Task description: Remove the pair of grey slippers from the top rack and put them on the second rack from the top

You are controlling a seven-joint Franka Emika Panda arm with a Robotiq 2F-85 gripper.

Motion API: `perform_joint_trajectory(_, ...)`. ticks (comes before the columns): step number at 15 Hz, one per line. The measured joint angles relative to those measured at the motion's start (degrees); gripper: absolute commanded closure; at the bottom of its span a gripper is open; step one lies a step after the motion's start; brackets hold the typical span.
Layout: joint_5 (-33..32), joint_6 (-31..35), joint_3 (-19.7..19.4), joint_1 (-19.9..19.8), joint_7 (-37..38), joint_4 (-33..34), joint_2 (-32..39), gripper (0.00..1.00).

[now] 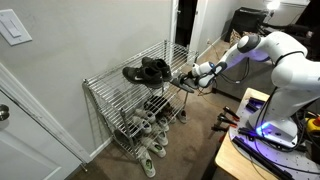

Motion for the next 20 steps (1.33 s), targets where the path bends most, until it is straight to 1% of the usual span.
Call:
perform_joint_trajectory(5, -5.4, -0.1, 5.7, -6.8, 0.0, -3.1, 0.1, 0.96)
perform_joint_trajectory(8, -7.0, -0.1, 7.6, -9.2, 0.0, -4.1, 0.1, 0.96)
perform_joint_trajectory(13, -7.5, -0.1, 7.6, -10.1, 0.0, -5.2, 0.2, 0.96)
perform_joint_trajectory(20, -7.5, -0.2, 7.3, -9.0, -0.1, -6.1, 0.4, 0.96)
